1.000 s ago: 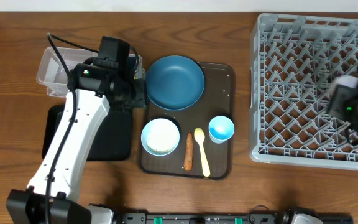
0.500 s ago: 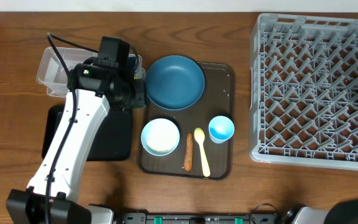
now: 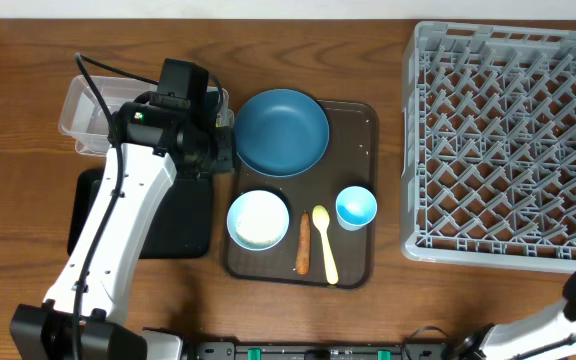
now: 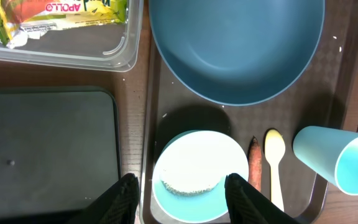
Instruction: Sort waste into correct bins and load items into the dishwasher rack
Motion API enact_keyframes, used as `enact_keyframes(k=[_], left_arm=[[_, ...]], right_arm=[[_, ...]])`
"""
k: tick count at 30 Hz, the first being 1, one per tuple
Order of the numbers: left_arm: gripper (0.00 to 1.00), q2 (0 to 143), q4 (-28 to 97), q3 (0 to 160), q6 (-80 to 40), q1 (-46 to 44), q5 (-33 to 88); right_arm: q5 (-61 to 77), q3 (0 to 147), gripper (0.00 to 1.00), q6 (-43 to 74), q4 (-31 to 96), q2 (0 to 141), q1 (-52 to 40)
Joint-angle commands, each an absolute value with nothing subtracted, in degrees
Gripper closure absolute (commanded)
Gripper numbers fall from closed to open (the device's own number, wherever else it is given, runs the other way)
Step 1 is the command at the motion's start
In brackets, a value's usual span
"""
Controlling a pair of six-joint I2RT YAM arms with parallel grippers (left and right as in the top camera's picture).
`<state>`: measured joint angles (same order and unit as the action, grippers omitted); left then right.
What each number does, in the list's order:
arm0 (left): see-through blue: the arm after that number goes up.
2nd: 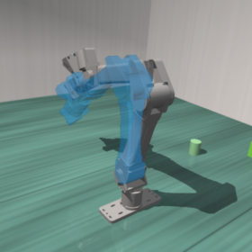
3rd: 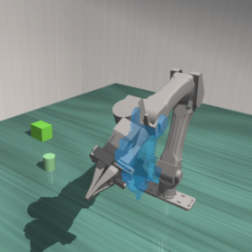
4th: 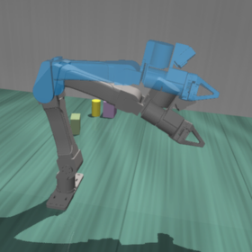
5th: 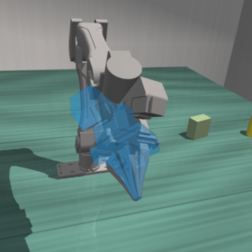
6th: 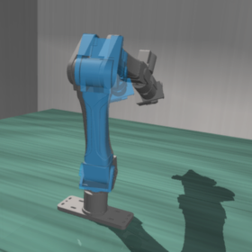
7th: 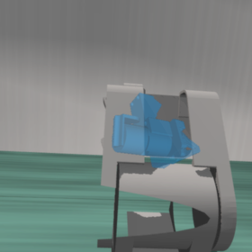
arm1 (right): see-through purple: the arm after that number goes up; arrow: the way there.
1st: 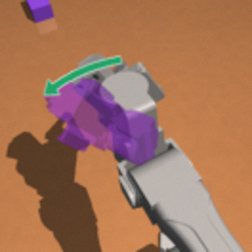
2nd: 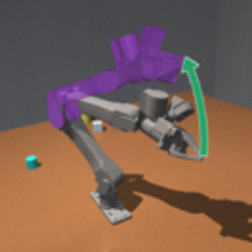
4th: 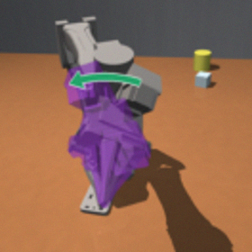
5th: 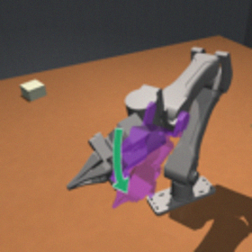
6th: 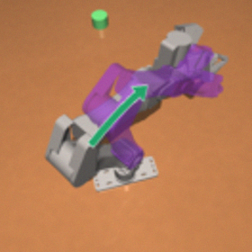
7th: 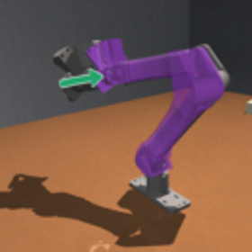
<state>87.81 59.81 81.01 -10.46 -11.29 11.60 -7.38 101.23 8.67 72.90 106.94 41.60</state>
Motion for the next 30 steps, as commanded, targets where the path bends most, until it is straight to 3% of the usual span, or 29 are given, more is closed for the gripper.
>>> enact_keyframes(k=[1,23,30], left_arm=[[0.53,87.9,60.0,81.1,-9.9,-11.0,10.9],[0.52,87.9,60.0,81.1,-9.9,-11.0,10.9],[0.52,87.9,60.1,81.1,-9.9,-11.0,10.9]], right_arm=[[-7.8,102.1,0.99,10.8,72.6,108.6,44.4],[-1.2,99.6,0.99,10.7,70.0,110.8,46.1],[-1.3,94.0,0.88,10.7,66.0,110.8,46.2]])
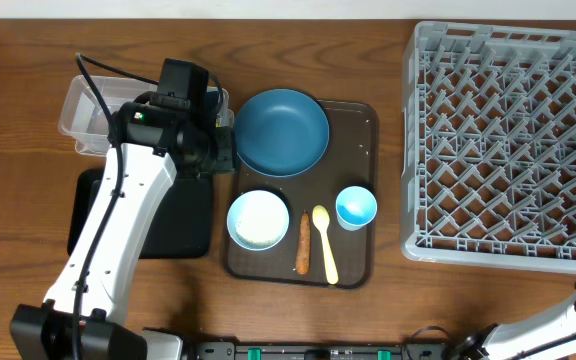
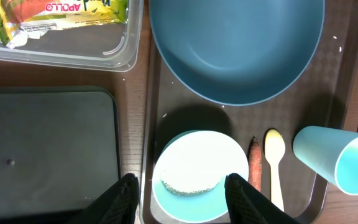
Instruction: Sort waste into correct bins and load items into the dishwasher rack
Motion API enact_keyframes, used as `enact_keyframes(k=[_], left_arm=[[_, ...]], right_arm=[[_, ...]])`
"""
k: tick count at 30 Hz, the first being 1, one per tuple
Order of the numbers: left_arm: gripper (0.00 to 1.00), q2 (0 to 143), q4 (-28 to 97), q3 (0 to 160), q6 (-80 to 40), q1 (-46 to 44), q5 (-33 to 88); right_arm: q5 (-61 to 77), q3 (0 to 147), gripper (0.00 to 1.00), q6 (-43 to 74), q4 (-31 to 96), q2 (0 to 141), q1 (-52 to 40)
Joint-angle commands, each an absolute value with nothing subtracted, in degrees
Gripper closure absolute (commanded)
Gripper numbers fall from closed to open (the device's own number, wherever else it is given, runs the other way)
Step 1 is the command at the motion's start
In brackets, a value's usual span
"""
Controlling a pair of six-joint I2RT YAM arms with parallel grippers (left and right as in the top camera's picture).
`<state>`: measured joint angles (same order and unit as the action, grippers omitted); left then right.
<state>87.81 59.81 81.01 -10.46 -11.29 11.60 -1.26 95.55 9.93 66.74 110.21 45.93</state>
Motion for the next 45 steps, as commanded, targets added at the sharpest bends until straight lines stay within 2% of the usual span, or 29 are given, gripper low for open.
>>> enact_keyframes(k=[1,5,7,15,19,33,36,38,39,40,42,45], left_arm=[[0.53,87.9,60.2,81.1,-9.9,-11.0,10.9],[0.52,87.9,60.2,81.1,-9.9,-11.0,10.9],[0.52,87.9,60.2,81.1,-9.9,-11.0,10.9],[0.51,87.9,60.2,81.1,-9.9,-11.0,10.9],[0.50,87.9,60.2,81.1,-9.9,-11.0,10.9],[0.50,87.9,60.2,81.1,-9.9,-11.0,10.9],[0.50,87.9,60.2,81.1,-9.9,-11.0,10.9],[0.50,87.9,60.2,81.1,-9.9,-11.0,10.9],[0.50,87.9,60.2,81.1,-9.9,-11.0,10.9],[0.50,87.9,60.2,81.1,-9.9,-11.0,10.9],[0.50,87.9,60.2,81.1,-9.9,-11.0,10.9],[0.50,87.9,60.2,81.1,-9.9,-11.0,10.9]], right_arm=[[-1.3,93.4,0.83,10.7,65.5,110.8,46.2],[-0.8,93.0,0.67,10.7,64.9,110.7,46.2],[0.9,93.0,0.51,10.7,64.5,110.7,46.2],[3.7,95.8,0.25,10.7,65.5,109.5,46.1],[3.9,97.8,0.16,10.7,66.5,108.6,46.1],[11.7,97.8,0.20,8.9,67.4,100.9,42.8],[13.8,97.8,0.26,7.3,67.7,97.0,39.8],[14.8,97.8,0.39,5.4,68.4,94.8,37.5],[14.2,97.8,0.52,4.5,68.9,94.0,36.4],[12.1,97.8,0.73,4.4,69.8,93.3,35.3],[6.8,97.8,0.98,4.8,71.0,92.9,33.9],[-0.4,97.2,0.99,8.0,71.4,93.5,33.3]])
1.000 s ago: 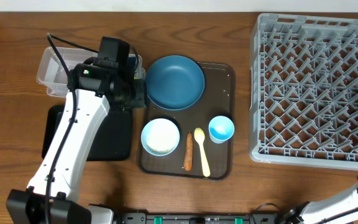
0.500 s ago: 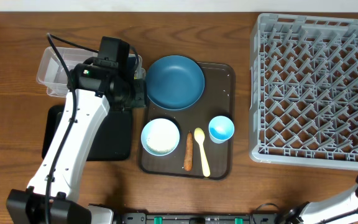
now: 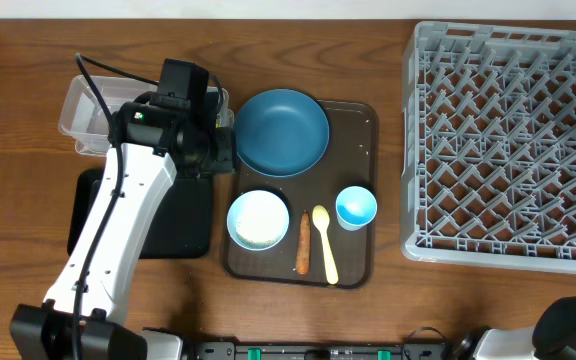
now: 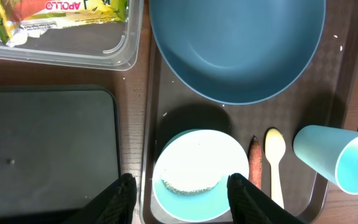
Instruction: Sort waste into correct bins and load items into the dishwasher rack
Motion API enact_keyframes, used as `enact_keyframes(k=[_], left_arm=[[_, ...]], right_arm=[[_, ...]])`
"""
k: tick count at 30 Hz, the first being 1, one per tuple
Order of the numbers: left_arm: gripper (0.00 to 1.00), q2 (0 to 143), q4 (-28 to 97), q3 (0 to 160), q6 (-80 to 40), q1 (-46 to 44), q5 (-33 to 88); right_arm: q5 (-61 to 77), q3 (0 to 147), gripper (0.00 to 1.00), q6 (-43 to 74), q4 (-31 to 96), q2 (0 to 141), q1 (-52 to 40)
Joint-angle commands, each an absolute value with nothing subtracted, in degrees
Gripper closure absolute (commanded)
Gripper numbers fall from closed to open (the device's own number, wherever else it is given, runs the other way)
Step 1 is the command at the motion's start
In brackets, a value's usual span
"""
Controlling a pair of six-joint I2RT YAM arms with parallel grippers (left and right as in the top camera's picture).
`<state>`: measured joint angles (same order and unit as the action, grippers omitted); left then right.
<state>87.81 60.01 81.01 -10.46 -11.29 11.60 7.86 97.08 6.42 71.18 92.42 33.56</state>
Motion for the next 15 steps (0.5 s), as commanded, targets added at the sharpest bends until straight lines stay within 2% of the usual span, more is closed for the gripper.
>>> enact_keyframes(k=[1,15], left_arm=[[0.50,87.9,60.2,81.1,-9.9,-11.0,10.9],[0.50,87.9,60.4,81.1,-9.9,-11.0,10.9]], right_arm=[[-1.3,97.0,0.99,8.8,71.3,94.0,33.5],[-3.2,96.6,0.99,9.7,70.9,105.5,39.2]])
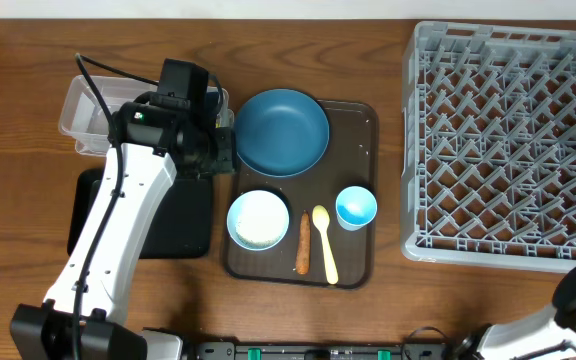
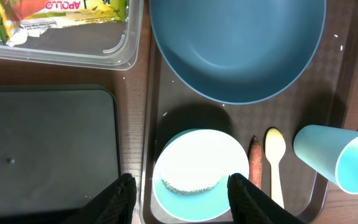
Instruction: Sort waste into correct bins and load items into the dishwasher rack
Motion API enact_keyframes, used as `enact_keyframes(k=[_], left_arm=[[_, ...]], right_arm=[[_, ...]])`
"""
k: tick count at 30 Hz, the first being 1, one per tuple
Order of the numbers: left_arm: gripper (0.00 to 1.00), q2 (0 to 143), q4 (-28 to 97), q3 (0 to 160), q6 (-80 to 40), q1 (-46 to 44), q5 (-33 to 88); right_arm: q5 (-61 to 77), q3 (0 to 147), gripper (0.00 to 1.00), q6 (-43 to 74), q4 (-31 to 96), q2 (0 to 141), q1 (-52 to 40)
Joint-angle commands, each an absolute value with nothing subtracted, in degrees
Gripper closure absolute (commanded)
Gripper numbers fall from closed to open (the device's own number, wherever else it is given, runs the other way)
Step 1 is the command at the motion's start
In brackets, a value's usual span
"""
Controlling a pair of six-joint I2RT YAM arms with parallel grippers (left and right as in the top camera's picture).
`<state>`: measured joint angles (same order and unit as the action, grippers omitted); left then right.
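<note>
On the brown tray [image 1: 358, 125] lie a big blue bowl [image 1: 282, 131], a small light-blue bowl [image 1: 258, 220] holding white food [image 2: 191, 180], a carrot stick [image 1: 303, 242], a yellow spoon [image 1: 324, 240] and a light-blue cup [image 1: 356, 207]. A clear bin [image 2: 73, 37] at the far left holds a yellow wrapper [image 2: 48, 14]. My left gripper [image 2: 180, 199] hangs open above the small bowl [image 2: 201, 174], nothing between its fingers. The grey dishwasher rack [image 1: 508, 140] stands at the right. The right arm shows only at the frame's right edge; its gripper is out of view.
A black bin [image 1: 183, 215] lies left of the tray, under my left arm. The rack fills the table's right side. Bare wooden table [image 1: 28, 120] shows at the far left and along the front edge.
The left arm and the tray's things have not moved. At the right edge of the overhead view, the right arm's visible parts have shifted slightly.
My left gripper stood open above the small bowl at every moment, and nothing on the tray changed. The right arm showed at the lower right corner at first, then also along the right edge beside the rack, where it still shows.
</note>
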<state>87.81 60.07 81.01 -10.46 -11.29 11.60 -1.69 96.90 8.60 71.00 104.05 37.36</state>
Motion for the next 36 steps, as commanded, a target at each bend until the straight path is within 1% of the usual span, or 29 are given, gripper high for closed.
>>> enact_keyframes(k=[1,7,15,32,35,36], left_arm=[[0.50,87.9,60.4,81.1,-9.9,-11.0,10.9],[0.50,87.9,60.4,81.1,-9.9,-11.0,10.9],[0.50,87.9,60.4,81.1,-9.9,-11.0,10.9],[0.50,87.9,60.4,81.1,-9.9,-11.0,10.9],[0.50,87.9,60.4,81.1,-9.9,-11.0,10.9],[0.50,87.9,60.4,81.1,-9.9,-11.0,10.9]], right_arm=[[-3.2,96.6,0.99,10.0,70.7,106.1,39.8],[-3.2,96.6,0.99,10.7,68.9,106.9,42.4],[-5.4,95.2,0.99,10.8,68.3,107.0,43.3],[-6.3,88.1,0.99,11.8,58.7,107.0,45.6],[-6.3,88.1,0.97,12.3,56.5,107.0,46.5],[-6.3,88.1,0.94,12.2,55.8,107.0,46.8]])
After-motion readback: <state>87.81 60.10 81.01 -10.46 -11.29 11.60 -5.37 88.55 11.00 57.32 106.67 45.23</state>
